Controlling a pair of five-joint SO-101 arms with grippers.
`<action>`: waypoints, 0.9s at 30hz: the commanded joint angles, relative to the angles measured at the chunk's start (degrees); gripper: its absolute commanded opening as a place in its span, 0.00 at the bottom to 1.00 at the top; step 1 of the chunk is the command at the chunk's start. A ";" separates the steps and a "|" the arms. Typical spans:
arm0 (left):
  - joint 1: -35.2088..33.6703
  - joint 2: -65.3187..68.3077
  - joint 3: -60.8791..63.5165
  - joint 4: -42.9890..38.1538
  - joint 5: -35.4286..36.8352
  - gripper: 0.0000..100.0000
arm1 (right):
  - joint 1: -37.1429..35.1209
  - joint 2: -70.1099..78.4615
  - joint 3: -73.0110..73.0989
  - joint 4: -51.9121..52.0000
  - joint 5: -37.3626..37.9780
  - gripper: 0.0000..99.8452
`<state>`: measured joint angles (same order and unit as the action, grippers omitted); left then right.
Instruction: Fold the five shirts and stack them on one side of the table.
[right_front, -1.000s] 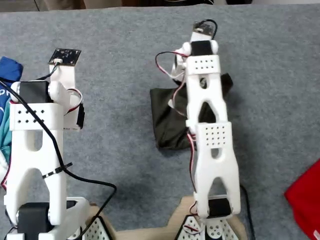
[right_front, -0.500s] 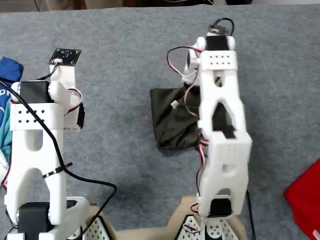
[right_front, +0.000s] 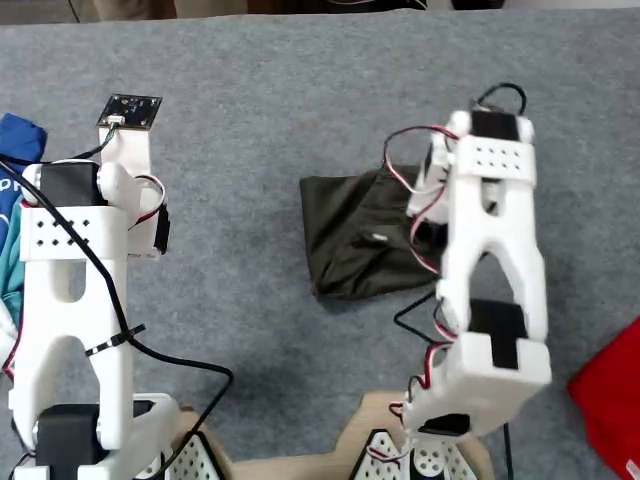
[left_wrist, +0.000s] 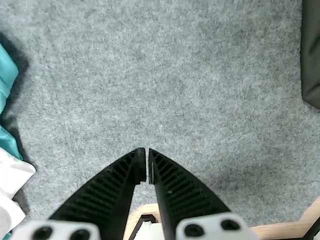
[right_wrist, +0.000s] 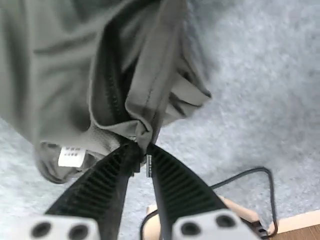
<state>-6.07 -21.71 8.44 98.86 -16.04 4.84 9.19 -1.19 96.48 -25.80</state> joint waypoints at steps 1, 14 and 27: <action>-0.53 -0.40 -0.35 -0.70 -0.53 0.03 | 3.38 -6.20 5.58 -2.73 2.64 0.01; -4.57 -0.40 -0.62 -0.70 -4.84 0.03 | 4.18 -18.33 10.95 -2.90 9.58 0.23; -7.91 -0.40 -0.26 -0.70 -4.84 0.03 | -11.82 11.91 -28.62 -3.43 0.09 0.16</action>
<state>-13.45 -21.71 8.44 98.86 -20.53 -4.48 8.92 -16.22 93.41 -22.11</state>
